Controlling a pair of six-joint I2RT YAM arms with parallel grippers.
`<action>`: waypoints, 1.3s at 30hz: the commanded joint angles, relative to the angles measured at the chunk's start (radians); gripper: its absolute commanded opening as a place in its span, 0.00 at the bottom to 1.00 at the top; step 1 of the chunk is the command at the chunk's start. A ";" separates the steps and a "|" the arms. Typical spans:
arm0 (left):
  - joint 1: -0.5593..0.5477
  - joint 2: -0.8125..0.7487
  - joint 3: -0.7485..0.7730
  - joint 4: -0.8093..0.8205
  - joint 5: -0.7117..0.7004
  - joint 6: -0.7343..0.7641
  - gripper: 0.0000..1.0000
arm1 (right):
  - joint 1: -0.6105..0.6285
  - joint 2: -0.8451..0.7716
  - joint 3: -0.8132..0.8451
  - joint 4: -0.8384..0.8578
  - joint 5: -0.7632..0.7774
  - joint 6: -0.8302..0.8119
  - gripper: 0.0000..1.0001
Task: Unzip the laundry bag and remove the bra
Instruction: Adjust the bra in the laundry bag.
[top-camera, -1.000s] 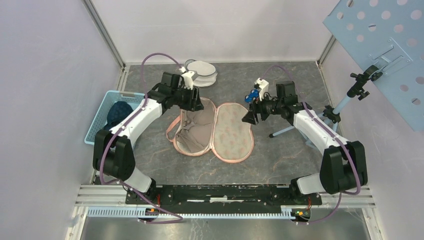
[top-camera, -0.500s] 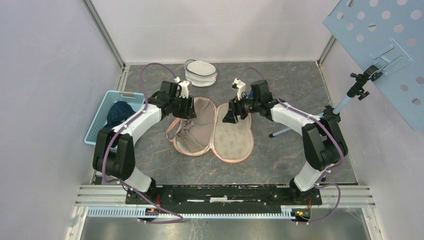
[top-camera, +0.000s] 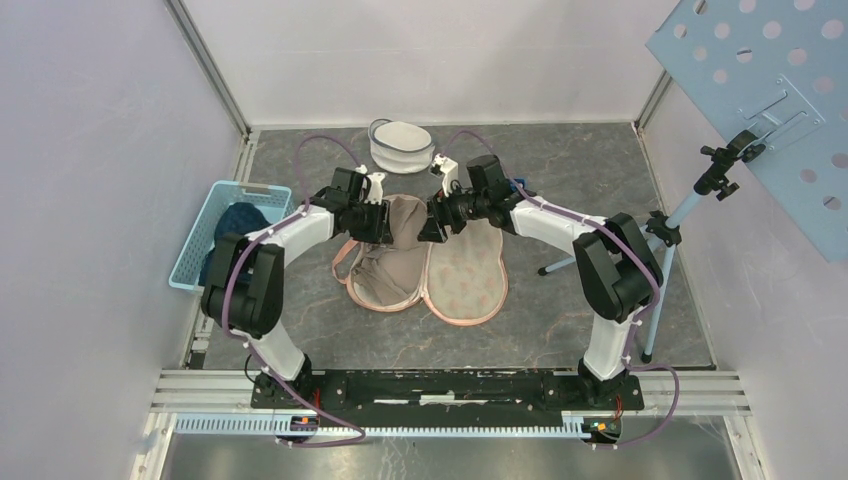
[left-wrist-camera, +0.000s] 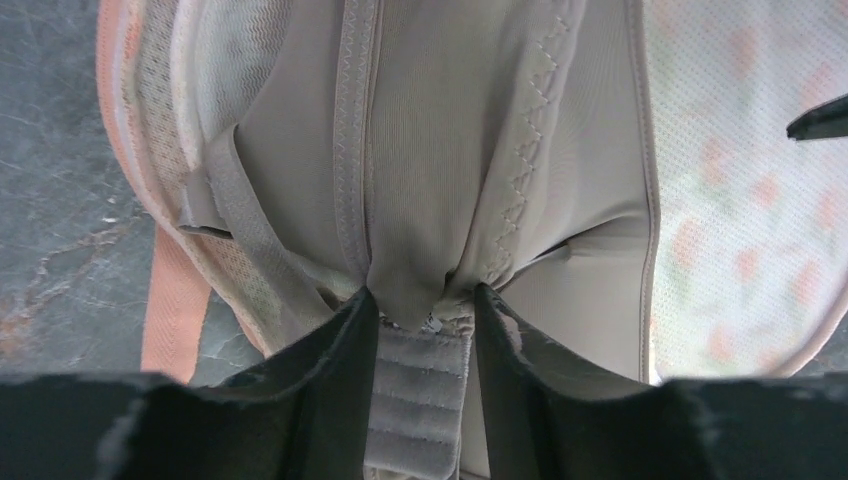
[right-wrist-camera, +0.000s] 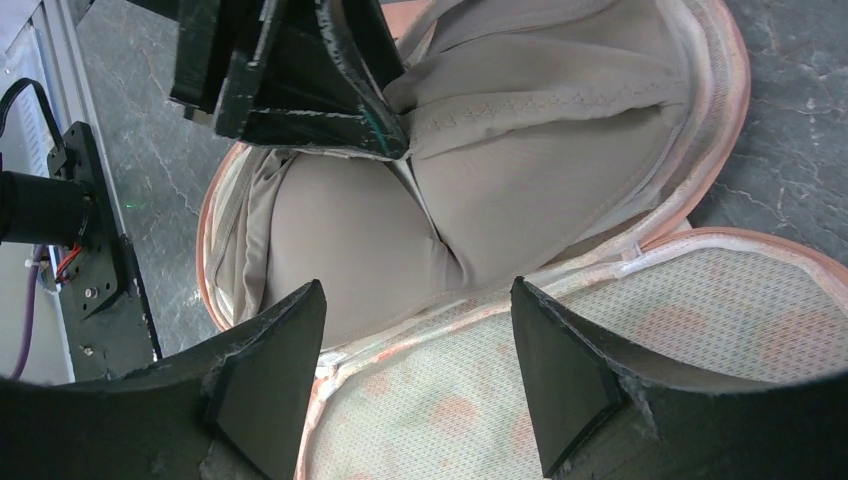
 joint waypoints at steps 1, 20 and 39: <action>0.004 0.022 0.047 0.037 0.039 0.020 0.41 | 0.015 0.007 0.029 0.032 -0.007 0.005 0.74; 0.013 -0.203 0.047 0.013 0.084 -0.198 0.02 | 0.059 -0.050 -0.075 0.239 -0.126 0.084 0.75; 0.122 -0.128 0.053 0.057 0.243 -0.444 0.02 | 0.198 0.023 -0.146 0.493 -0.031 0.108 0.80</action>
